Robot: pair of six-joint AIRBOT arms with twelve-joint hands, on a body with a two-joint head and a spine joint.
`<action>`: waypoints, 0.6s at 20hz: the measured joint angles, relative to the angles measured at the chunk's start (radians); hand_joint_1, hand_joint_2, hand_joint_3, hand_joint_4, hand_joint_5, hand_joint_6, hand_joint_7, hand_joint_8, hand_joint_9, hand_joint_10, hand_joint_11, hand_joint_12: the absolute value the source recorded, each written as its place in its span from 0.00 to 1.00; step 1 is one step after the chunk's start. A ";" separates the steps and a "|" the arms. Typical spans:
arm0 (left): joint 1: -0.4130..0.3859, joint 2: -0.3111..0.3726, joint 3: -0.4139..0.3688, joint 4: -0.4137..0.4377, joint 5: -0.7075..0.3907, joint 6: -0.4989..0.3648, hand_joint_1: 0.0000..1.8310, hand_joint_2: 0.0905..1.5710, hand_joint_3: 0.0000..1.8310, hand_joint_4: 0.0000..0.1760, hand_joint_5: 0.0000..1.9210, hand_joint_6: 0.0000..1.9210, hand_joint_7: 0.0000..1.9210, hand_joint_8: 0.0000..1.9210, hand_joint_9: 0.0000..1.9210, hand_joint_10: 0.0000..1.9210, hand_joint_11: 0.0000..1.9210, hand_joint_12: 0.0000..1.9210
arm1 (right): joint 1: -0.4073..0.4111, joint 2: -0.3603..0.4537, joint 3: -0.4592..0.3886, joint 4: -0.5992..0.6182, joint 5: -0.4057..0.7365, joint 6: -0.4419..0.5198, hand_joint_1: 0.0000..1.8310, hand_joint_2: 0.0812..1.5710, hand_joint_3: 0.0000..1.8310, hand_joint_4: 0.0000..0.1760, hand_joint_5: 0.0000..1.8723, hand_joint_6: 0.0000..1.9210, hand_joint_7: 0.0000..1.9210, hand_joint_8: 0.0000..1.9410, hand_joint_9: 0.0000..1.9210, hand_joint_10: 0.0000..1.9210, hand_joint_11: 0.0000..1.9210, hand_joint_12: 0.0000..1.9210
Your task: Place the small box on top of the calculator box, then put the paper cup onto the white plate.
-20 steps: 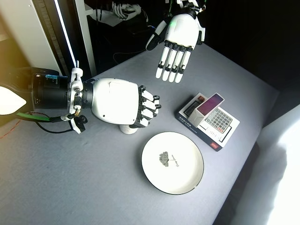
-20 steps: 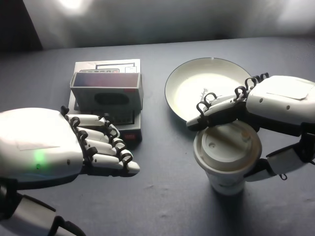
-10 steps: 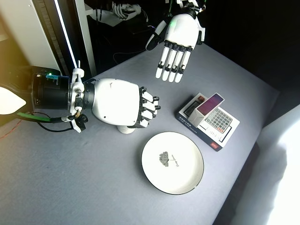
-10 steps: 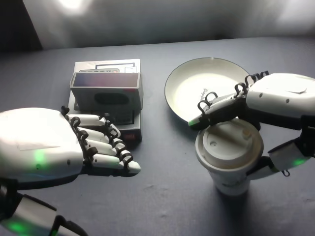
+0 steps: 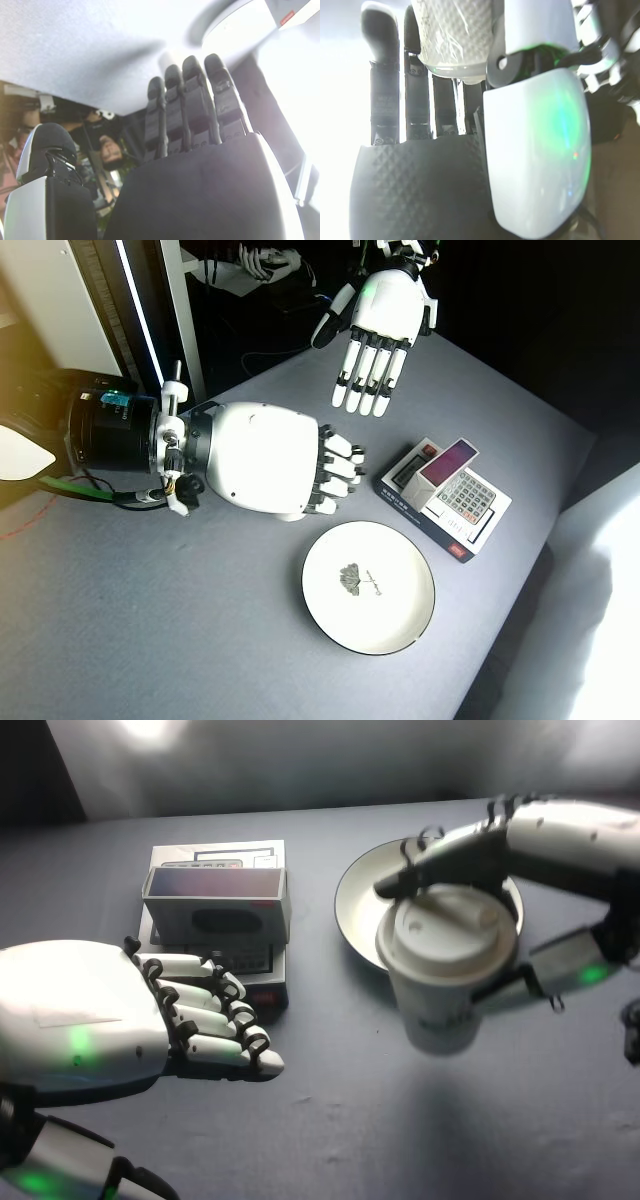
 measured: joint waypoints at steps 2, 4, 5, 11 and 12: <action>0.000 0.000 0.000 0.000 -0.003 0.000 0.16 0.68 0.00 0.00 0.16 0.00 0.17 0.00 0.14 0.00 0.00 0.26 | 0.038 -0.038 0.045 0.043 0.006 -0.046 0.81 0.68 0.00 0.00 0.48 0.51 0.55 0.40 0.49 0.53 0.43 0.80; 0.000 0.000 0.000 0.001 -0.003 0.000 0.17 0.69 0.00 0.00 0.14 0.00 0.16 0.00 0.13 0.00 0.00 0.24 | 0.054 -0.086 0.093 0.079 0.021 -0.109 0.81 0.69 0.00 0.00 0.48 0.53 0.54 0.43 0.48 0.54 0.42 0.81; 0.000 0.000 0.000 0.001 -0.002 0.001 0.17 0.69 0.00 0.00 0.15 0.00 0.16 0.00 0.14 0.00 0.00 0.24 | 0.057 -0.113 0.120 0.099 0.021 -0.140 0.81 0.69 0.00 0.00 0.48 0.52 0.54 0.42 0.48 0.54 0.42 0.81; 0.000 0.000 0.000 0.003 -0.002 0.004 0.16 0.69 0.00 0.00 0.14 0.00 0.15 0.00 0.13 0.00 0.00 0.24 | 0.037 -0.186 0.263 0.179 0.098 -0.201 0.81 0.69 0.00 0.00 0.47 0.54 0.52 0.45 0.48 0.55 0.41 0.82; 0.000 0.000 0.000 0.003 -0.002 0.005 0.16 0.69 0.00 0.00 0.14 0.00 0.15 0.00 0.13 0.00 0.00 0.24 | 0.026 -0.196 0.286 0.197 0.114 -0.204 0.81 0.69 0.00 0.00 0.47 0.54 0.52 0.45 0.48 0.55 0.41 0.82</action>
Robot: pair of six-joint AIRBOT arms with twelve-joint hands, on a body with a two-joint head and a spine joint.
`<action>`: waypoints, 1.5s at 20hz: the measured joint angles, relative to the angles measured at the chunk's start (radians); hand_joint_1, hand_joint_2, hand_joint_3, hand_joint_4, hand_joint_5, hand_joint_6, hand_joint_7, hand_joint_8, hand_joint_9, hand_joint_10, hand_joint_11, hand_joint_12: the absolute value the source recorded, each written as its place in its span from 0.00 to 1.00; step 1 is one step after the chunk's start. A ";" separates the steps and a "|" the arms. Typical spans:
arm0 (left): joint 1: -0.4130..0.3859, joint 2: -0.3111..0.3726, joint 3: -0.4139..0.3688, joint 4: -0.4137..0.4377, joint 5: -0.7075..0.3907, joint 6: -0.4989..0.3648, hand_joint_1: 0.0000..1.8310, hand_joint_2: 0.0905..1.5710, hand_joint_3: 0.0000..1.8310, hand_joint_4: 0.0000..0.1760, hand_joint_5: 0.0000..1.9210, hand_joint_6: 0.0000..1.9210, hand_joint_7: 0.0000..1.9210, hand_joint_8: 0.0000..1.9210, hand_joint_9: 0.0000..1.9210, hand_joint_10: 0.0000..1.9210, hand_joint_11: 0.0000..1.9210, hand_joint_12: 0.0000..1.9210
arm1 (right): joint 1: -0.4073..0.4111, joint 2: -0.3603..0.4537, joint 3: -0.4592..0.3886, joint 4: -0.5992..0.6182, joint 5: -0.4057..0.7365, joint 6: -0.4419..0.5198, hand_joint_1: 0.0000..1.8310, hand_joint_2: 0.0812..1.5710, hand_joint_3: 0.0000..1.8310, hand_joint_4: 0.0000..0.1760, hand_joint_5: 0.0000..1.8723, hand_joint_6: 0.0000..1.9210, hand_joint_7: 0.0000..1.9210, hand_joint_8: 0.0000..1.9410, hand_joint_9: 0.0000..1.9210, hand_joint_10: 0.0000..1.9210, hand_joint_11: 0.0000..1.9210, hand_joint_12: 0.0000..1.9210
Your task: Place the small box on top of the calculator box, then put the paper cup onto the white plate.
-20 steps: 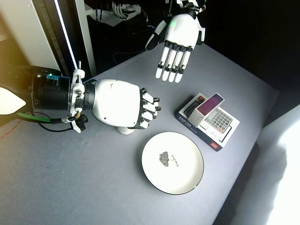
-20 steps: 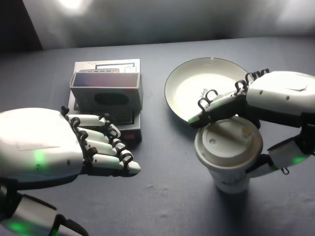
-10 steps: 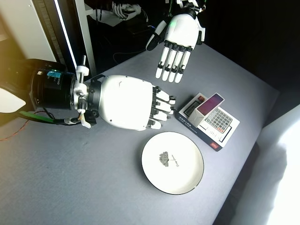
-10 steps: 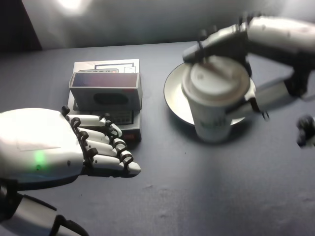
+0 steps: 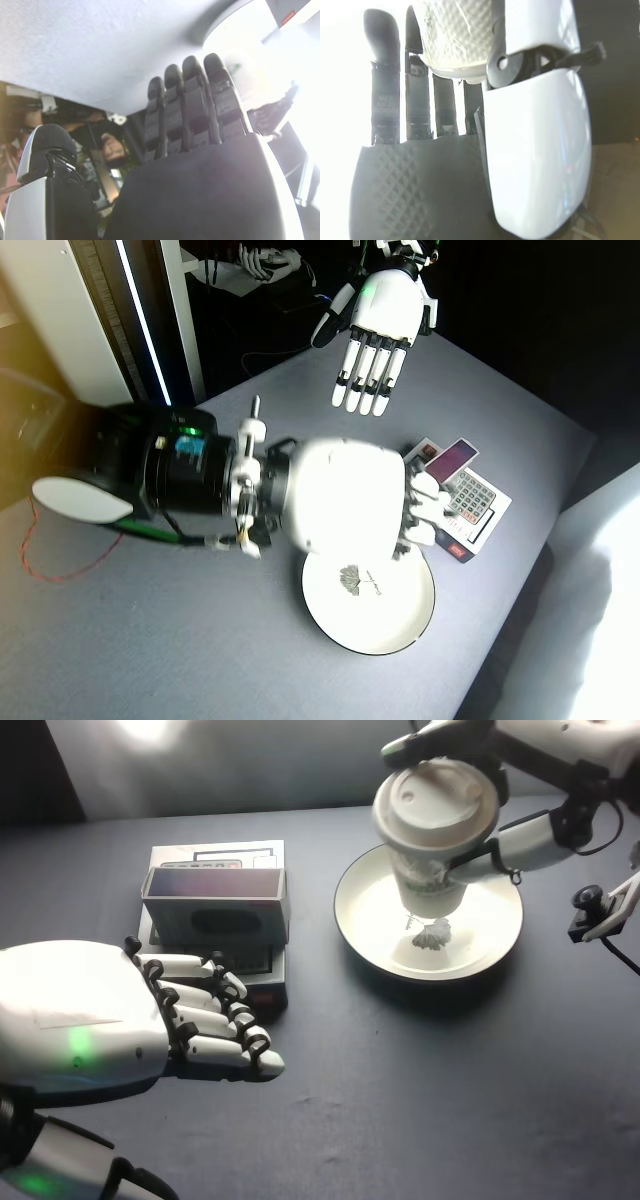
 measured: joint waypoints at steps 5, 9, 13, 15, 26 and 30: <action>0.000 0.000 0.000 0.001 0.000 0.007 0.17 0.70 0.00 0.00 0.14 0.00 0.16 0.00 0.14 0.00 0.00 0.23 | -0.067 -0.062 0.085 0.116 0.074 -0.004 0.81 0.69 0.00 0.00 0.47 0.53 0.53 0.44 0.47 0.56 0.40 0.83; 0.000 0.000 0.002 0.002 -0.003 0.010 0.14 0.71 0.00 0.00 0.15 0.00 0.16 0.00 0.13 0.00 0.00 0.23 | -0.109 -0.092 0.103 0.163 0.134 -0.004 0.81 0.69 0.00 0.00 0.47 0.53 0.54 0.43 0.48 0.54 0.41 0.82; 0.000 0.000 0.004 0.002 -0.005 0.010 0.16 0.71 0.00 0.00 0.15 0.00 0.16 0.00 0.14 0.00 0.00 0.24 | -0.130 -0.109 0.106 0.201 0.163 -0.004 0.81 0.69 0.00 0.00 0.48 0.52 0.54 0.42 0.48 0.54 0.42 0.81; 0.000 0.000 0.004 0.001 -0.005 0.011 0.15 0.70 0.00 0.00 0.16 0.00 0.17 0.00 0.15 0.00 0.00 0.26 | -0.141 -0.114 0.108 0.217 0.169 -0.005 0.81 0.69 0.00 0.00 0.47 0.54 0.52 0.44 0.46 0.57 0.41 0.83; 0.000 -0.001 0.004 0.004 -0.005 0.011 0.15 0.73 0.00 0.00 0.10 0.00 0.11 0.00 0.10 0.00 0.00 0.18 | -0.167 -0.121 0.109 0.211 0.195 -0.002 0.81 0.72 0.00 0.00 0.43 0.56 0.51 0.49 0.40 0.64 0.38 0.89; 0.000 -0.002 0.004 0.005 -0.005 0.012 0.14 0.74 0.00 0.00 0.10 0.00 0.12 0.00 0.10 0.00 0.00 0.15 | -0.179 -0.121 0.110 0.205 0.216 0.000 0.81 0.72 0.00 0.00 0.43 0.58 0.49 0.50 0.39 0.66 0.38 0.89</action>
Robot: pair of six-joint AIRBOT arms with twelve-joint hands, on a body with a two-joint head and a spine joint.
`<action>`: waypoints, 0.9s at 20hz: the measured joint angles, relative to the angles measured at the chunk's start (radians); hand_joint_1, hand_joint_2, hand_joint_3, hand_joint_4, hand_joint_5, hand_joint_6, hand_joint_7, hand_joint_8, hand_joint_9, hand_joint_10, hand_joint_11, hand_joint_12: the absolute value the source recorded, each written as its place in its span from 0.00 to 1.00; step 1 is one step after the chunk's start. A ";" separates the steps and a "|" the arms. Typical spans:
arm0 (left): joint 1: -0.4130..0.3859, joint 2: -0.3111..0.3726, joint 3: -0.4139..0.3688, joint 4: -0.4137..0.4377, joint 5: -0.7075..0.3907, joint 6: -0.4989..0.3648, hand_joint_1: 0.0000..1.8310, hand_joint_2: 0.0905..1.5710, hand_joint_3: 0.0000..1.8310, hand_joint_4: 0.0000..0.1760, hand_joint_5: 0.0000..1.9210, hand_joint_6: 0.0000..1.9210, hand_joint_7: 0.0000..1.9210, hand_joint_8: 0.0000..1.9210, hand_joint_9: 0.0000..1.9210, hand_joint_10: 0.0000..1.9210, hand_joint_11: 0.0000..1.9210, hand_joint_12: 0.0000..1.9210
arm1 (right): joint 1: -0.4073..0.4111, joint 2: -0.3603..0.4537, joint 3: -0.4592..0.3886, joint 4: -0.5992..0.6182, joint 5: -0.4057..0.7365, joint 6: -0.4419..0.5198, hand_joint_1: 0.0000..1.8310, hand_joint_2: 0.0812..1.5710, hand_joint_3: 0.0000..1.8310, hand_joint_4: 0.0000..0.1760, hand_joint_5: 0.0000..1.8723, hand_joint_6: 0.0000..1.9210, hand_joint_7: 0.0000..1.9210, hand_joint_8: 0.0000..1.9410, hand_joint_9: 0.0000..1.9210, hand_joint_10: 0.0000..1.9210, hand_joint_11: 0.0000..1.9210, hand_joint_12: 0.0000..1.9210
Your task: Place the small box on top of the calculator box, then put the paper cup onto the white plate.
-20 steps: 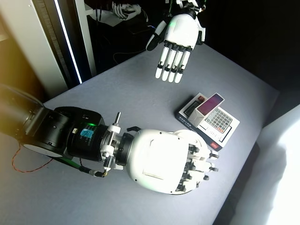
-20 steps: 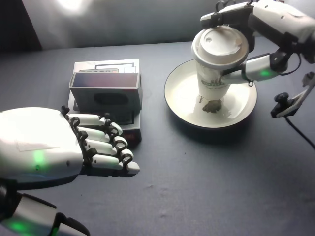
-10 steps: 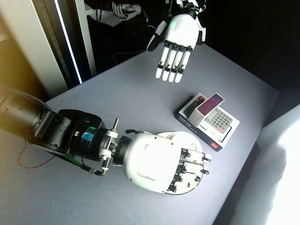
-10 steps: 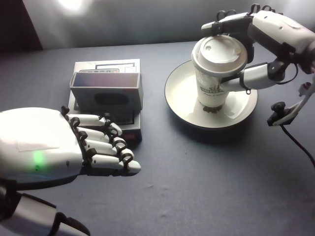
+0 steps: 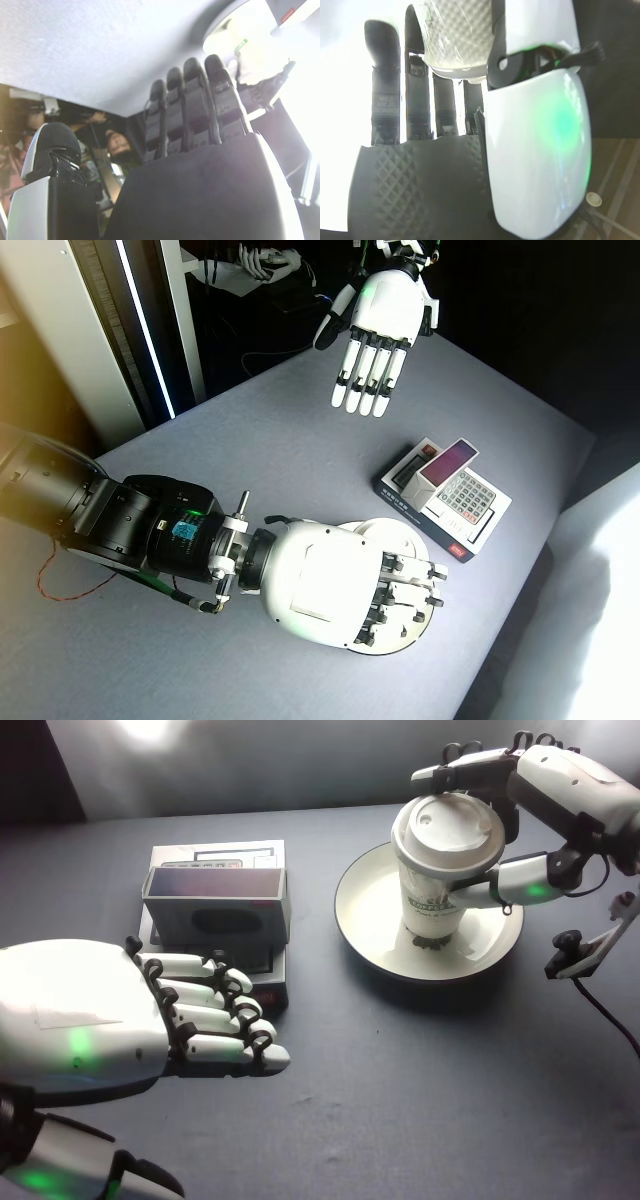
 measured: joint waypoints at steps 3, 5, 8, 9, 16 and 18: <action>0.000 0.000 0.000 0.000 0.000 0.000 0.13 0.74 0.00 0.00 0.10 0.00 0.12 0.00 0.11 0.00 0.00 0.16 | -0.002 0.000 0.000 -0.004 0.005 0.000 0.66 0.73 0.00 0.02 0.43 0.67 0.47 0.56 0.39 0.30 0.27 0.68; 0.000 -0.002 0.000 0.000 0.000 0.000 0.14 0.74 0.00 0.00 0.10 0.00 0.11 0.00 0.10 0.00 0.00 0.13 | -0.002 0.000 0.000 -0.008 0.004 -0.001 0.71 0.68 0.00 0.00 0.37 0.20 0.41 0.14 0.38 0.18 0.19 0.68; 0.000 -0.004 0.000 0.000 0.000 0.000 0.13 0.74 0.00 0.00 0.10 0.00 0.13 0.00 0.11 0.00 0.00 0.18 | -0.002 0.000 0.001 -0.011 0.004 -0.001 0.68 0.69 0.00 0.00 0.34 0.05 0.38 0.01 0.33 0.10 0.09 0.71; 0.000 -0.004 0.000 0.000 0.000 0.000 0.13 0.73 0.00 0.00 0.11 0.00 0.13 0.00 0.12 0.00 0.00 0.20 | -0.002 0.000 0.002 -0.012 0.003 -0.002 0.68 0.69 0.00 0.00 0.33 0.04 0.38 0.00 0.32 0.10 0.08 0.71; 0.000 -0.004 0.000 0.000 0.000 0.000 0.13 0.74 0.00 0.00 0.10 0.00 0.12 0.00 0.11 0.00 0.00 0.14 | -0.006 0.000 0.002 -0.023 0.000 -0.004 0.59 0.68 0.00 0.00 0.28 0.01 0.32 0.00 0.27 0.07 0.02 0.72; 0.000 -0.004 0.000 0.000 0.000 0.000 0.13 0.74 0.00 0.00 0.10 0.00 0.13 0.00 0.12 0.00 0.00 0.16 | -0.010 0.000 0.002 -0.027 -0.005 -0.004 0.60 0.63 0.00 0.00 0.20 0.00 0.24 0.00 0.20 0.03 0.00 0.61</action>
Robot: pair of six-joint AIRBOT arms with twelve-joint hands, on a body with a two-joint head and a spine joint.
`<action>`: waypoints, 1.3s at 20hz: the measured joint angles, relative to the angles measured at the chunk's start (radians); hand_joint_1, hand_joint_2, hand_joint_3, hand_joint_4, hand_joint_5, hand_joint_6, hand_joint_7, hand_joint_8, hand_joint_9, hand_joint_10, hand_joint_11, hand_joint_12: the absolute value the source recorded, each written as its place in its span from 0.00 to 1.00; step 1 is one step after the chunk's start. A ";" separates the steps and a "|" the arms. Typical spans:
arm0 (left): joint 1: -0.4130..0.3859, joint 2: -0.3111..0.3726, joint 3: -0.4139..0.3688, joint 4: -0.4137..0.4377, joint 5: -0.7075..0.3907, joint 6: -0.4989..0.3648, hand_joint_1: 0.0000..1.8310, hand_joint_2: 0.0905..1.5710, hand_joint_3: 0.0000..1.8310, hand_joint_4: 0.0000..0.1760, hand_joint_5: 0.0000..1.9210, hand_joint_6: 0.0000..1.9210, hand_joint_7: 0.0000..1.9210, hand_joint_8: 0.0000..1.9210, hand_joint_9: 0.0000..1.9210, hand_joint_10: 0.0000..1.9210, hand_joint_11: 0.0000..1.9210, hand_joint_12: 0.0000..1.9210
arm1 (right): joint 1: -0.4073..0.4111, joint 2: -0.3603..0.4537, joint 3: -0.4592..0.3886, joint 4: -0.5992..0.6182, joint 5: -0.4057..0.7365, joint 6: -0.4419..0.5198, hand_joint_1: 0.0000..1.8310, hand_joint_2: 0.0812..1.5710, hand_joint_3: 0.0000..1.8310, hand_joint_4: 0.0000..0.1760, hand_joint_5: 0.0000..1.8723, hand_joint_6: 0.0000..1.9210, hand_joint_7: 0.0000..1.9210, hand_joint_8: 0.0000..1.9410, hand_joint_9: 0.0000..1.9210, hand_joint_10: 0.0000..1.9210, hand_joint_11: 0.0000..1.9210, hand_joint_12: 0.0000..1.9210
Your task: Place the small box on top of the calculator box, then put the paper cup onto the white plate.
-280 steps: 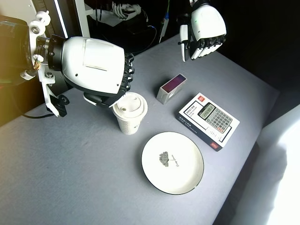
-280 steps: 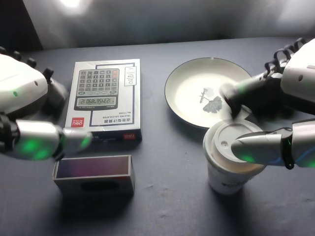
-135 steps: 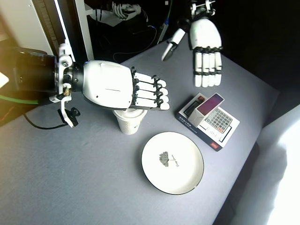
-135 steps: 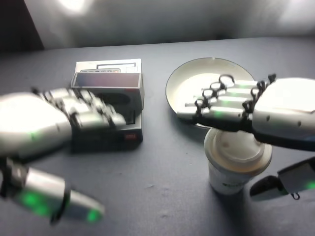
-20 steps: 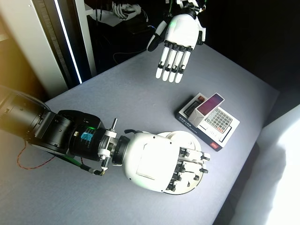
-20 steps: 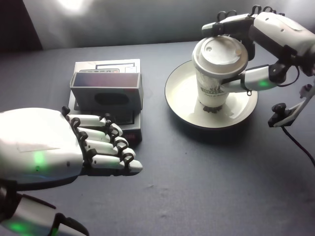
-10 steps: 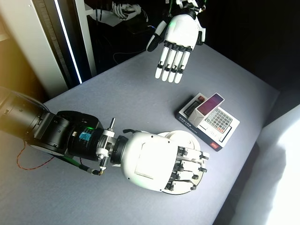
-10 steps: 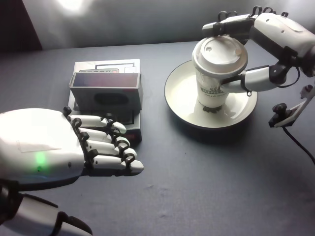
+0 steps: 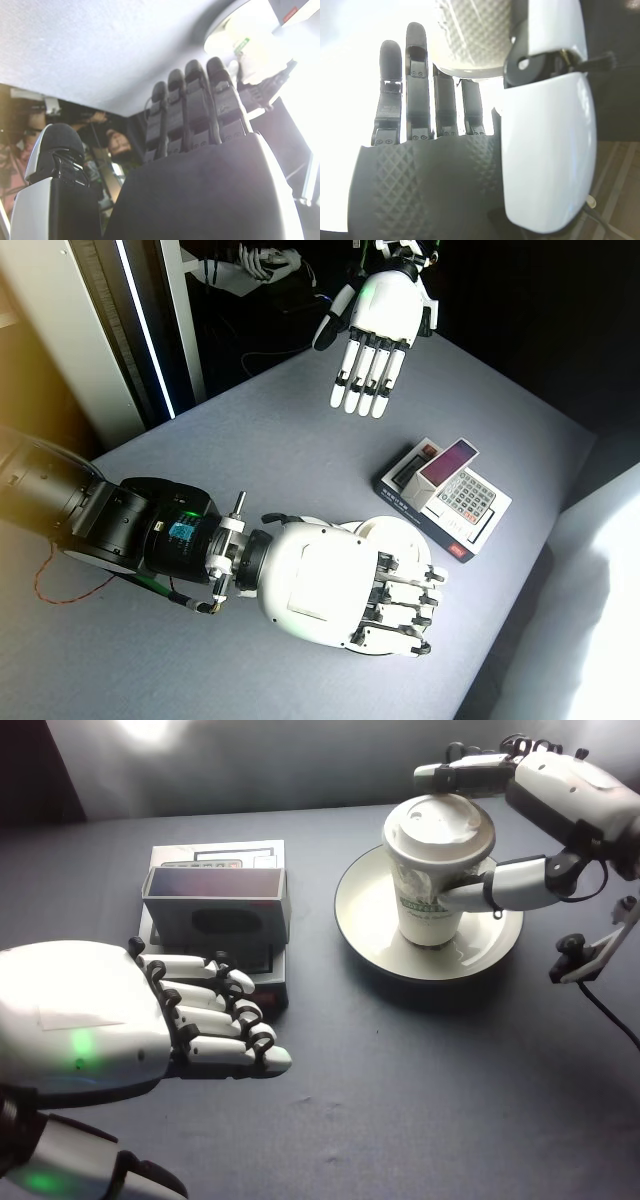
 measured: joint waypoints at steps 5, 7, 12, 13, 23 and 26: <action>0.000 0.000 0.000 0.000 0.000 0.000 0.13 0.74 0.00 0.00 0.11 0.00 0.12 0.00 0.10 0.00 0.00 0.15 | -0.002 -0.001 0.000 -0.004 -0.006 0.000 0.54 0.59 0.00 0.00 0.13 0.00 0.17 0.00 0.15 0.00 0.00 0.46; -0.002 0.000 0.000 0.000 0.000 0.000 0.12 0.74 0.00 0.00 0.11 0.00 0.12 0.00 0.10 0.00 0.00 0.14 | -0.002 -0.001 0.000 -0.010 -0.006 0.000 0.52 0.58 0.00 0.00 0.12 0.00 0.16 0.00 0.15 0.00 0.00 0.46; -0.003 0.000 0.000 0.000 0.000 0.001 0.13 0.74 0.00 0.00 0.11 0.00 0.13 0.00 0.11 0.00 0.00 0.16 | -0.013 -0.003 0.000 -0.044 0.001 0.000 0.49 0.57 0.00 0.00 0.08 0.00 0.13 0.00 0.12 0.00 0.00 0.40; -0.003 0.000 0.000 0.000 0.000 0.001 0.13 0.74 0.00 0.00 0.11 0.00 0.13 0.00 0.11 0.00 0.00 0.16 | -0.013 -0.003 0.000 -0.047 0.000 0.000 0.49 0.56 0.00 0.00 0.08 0.00 0.12 0.00 0.11 0.00 0.00 0.38; -0.005 0.000 0.000 0.000 0.000 0.001 0.11 0.75 0.00 0.00 0.11 0.00 0.12 0.00 0.11 0.00 0.00 0.15 | -0.037 0.013 -0.008 -0.150 0.002 0.033 0.48 0.53 0.00 0.00 0.03 0.00 0.06 0.00 0.06 0.00 0.00 0.22; -0.005 0.000 0.000 -0.001 0.000 0.001 0.13 0.75 0.00 0.00 0.12 0.00 0.13 0.00 0.11 0.00 0.00 0.15 | -0.037 0.040 -0.028 -0.180 0.008 0.033 0.50 0.54 0.00 0.00 0.01 0.00 0.04 0.00 0.04 0.00 0.00 0.13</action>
